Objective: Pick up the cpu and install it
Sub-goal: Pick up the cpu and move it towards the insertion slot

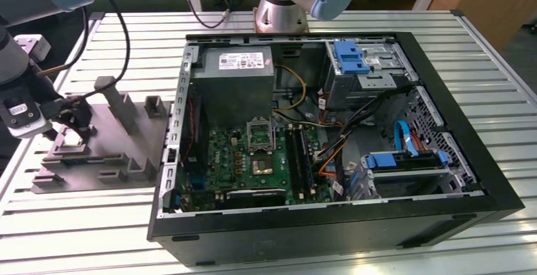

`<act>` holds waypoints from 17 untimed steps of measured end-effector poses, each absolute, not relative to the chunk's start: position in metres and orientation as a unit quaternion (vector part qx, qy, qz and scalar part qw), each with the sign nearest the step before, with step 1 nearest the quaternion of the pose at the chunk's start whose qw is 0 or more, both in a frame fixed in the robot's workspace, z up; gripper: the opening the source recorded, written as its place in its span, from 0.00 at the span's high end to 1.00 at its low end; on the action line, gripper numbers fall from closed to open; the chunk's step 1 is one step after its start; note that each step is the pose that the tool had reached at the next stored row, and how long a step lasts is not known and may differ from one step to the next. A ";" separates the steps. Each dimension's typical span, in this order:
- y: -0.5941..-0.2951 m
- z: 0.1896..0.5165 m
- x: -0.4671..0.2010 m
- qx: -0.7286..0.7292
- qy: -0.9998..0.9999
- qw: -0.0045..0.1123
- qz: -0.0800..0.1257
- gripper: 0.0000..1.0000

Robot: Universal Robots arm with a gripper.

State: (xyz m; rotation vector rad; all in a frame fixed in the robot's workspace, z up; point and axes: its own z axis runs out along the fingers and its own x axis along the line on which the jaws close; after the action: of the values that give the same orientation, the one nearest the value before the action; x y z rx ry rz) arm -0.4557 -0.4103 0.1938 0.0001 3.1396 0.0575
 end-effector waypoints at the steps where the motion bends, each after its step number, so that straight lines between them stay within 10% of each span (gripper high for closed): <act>1: -0.410 0.193 -0.456 0.000 1.000 0.001 0.018 0.35; 17: -0.409 0.182 -0.456 0.002 1.000 0.001 0.018 0.35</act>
State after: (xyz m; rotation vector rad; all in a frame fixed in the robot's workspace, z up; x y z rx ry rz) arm -0.4565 -0.4085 0.1821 0.0072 3.1397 0.0574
